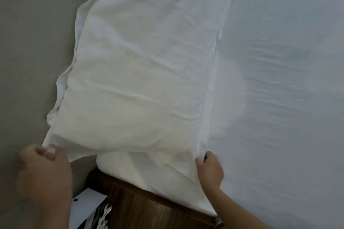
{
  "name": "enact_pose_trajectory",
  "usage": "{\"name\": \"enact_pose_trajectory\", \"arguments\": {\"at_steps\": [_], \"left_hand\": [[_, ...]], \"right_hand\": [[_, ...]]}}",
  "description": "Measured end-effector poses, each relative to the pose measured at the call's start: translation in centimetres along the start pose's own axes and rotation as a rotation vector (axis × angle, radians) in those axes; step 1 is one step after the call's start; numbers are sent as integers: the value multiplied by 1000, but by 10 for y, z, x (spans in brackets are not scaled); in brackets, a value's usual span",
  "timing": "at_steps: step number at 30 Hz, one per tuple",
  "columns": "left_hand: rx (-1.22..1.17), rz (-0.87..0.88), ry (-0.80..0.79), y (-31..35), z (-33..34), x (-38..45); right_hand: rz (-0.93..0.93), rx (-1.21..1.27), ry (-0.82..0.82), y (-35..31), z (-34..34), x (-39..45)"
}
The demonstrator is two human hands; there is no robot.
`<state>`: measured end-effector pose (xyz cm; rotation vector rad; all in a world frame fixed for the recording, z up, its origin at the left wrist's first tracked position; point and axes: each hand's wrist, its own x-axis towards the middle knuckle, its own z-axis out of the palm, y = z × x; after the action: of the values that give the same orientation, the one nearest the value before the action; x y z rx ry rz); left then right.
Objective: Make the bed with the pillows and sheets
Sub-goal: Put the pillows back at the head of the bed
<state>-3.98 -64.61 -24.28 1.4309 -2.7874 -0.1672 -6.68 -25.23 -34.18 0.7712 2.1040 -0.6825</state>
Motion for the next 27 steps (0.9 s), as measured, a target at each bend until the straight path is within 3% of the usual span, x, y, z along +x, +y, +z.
{"name": "enact_pose_trajectory", "arguments": {"at_steps": [2, 4, 8, 13, 15, 17, 19, 21, 27], "left_hand": [[-89, 49, 23, 106, -21, -45], [-214, 371, 62, 211, -51, -87], [-178, 978, 118, 296, -1, -52], [71, 1422, 152, 420, 23, 30], [200, 1458, 140, 439, 26, 79], [284, 1342, 157, 428, 24, 130], [306, 1161, 184, 402, 18, 159], [333, 1092, 232, 388, 18, 164], [285, 912, 172, 386, 38, 166]], "right_hand": [[-21, 162, 181, -5, -5, -8], [-43, 272, 259, -15, -10, -4], [-297, 477, 344, -75, -50, 39], [-726, 507, 405, -193, -119, 96], [-825, 470, 409, -222, -126, 115], [-828, 381, 284, -227, -109, 127], [-702, 334, 124, -202, -80, 129], [-598, 298, 29, -164, -58, 123], [-729, -117, -136, -73, -46, 95]]}}
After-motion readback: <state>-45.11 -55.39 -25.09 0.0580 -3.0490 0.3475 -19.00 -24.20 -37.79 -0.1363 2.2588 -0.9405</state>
